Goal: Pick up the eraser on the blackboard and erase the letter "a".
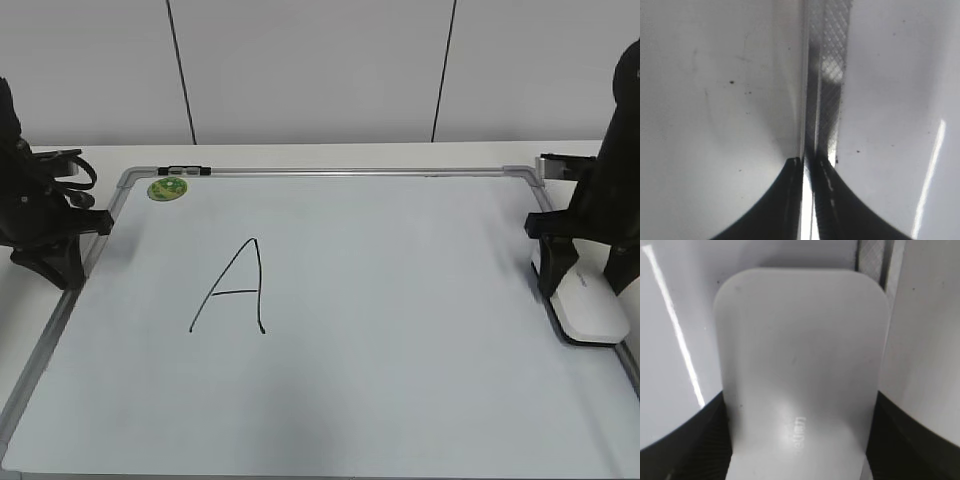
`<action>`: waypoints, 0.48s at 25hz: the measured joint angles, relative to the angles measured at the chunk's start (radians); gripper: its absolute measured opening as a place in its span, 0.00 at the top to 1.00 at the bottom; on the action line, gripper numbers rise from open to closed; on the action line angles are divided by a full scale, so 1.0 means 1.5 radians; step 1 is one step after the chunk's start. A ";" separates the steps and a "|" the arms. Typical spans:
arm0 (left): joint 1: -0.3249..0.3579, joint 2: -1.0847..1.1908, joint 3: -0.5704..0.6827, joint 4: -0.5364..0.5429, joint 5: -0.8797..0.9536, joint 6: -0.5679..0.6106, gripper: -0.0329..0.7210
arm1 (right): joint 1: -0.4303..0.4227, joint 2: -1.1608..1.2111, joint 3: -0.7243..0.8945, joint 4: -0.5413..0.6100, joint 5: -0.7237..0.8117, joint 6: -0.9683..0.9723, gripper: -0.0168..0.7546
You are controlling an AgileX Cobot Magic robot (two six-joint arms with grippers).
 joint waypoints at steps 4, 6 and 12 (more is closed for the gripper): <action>0.000 0.000 0.000 0.000 0.000 0.000 0.87 | 0.000 0.001 0.000 -0.003 0.000 -0.003 0.31; 0.000 0.000 0.000 0.000 0.000 0.000 0.87 | 0.000 0.001 0.000 -0.004 0.001 -0.004 0.30; 0.000 0.000 0.000 0.000 0.000 0.000 0.87 | 0.000 0.003 0.000 -0.005 0.001 -0.004 0.23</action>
